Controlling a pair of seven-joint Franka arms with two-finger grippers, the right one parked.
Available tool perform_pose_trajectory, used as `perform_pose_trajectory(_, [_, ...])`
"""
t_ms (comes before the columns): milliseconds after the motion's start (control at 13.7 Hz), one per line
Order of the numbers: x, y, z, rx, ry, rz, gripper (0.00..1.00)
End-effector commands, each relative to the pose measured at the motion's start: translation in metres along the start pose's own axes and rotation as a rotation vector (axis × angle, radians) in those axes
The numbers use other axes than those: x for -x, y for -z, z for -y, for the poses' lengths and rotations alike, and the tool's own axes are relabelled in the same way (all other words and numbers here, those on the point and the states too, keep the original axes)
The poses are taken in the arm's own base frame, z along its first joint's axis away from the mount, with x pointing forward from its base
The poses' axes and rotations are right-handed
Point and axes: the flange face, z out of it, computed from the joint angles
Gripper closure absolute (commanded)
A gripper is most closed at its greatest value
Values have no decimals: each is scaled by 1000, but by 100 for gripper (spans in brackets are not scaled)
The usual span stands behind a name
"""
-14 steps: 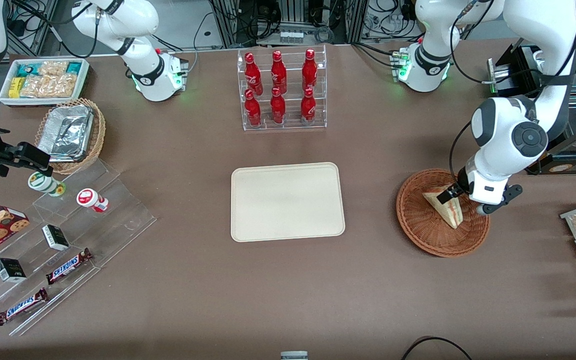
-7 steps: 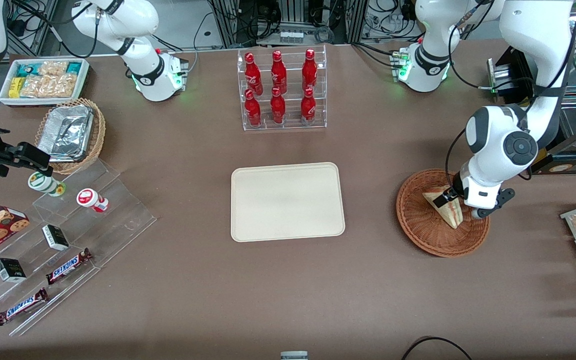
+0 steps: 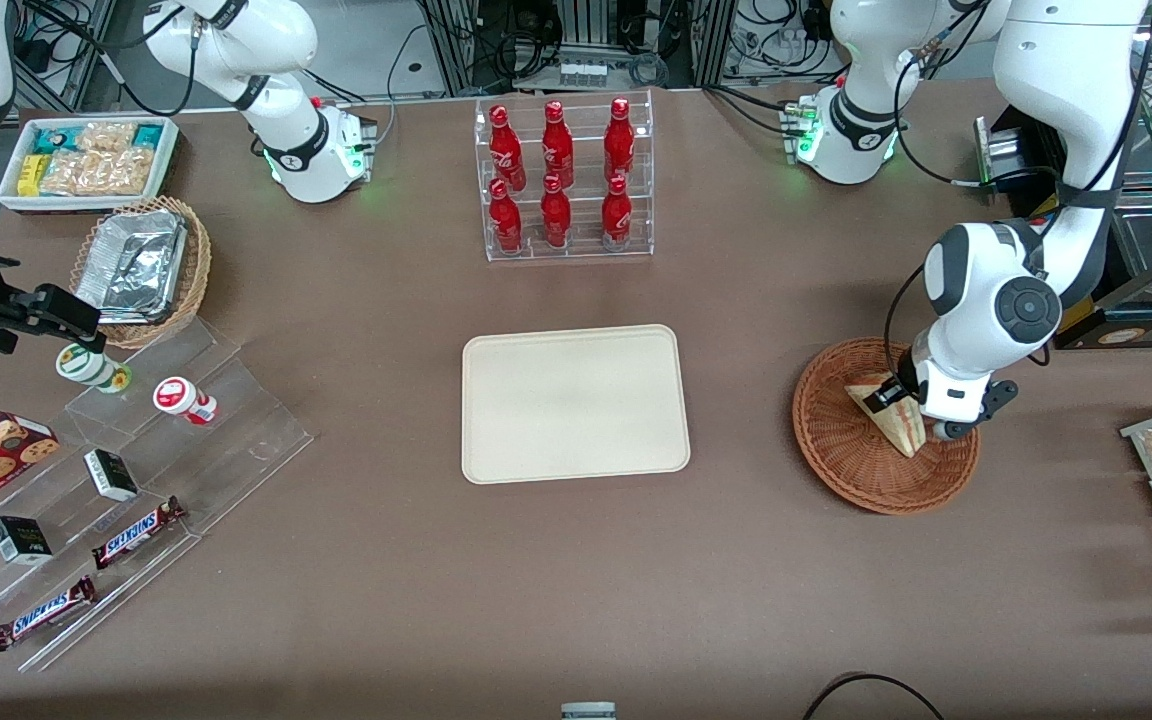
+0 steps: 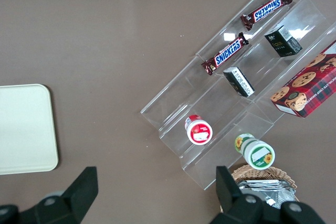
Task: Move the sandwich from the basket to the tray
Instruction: 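Lower the left gripper onto the wrapped sandwich's upright edge, then close the left gripper on the sandwich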
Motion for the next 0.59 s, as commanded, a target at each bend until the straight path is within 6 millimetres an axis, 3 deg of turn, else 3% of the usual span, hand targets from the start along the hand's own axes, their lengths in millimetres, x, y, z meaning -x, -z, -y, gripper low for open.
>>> perform_pose_trajectory(0, [3,0,0,-10,-4,7,100])
perform_pose_trajectory(146, [6,4,0,-21,-12,18,100])
perform_pose_trajectory(366, [11,28,-3,-75,-67,15,100])
perform_pose_trajectory(512, [20,47,-18,-84,-149,26,100])
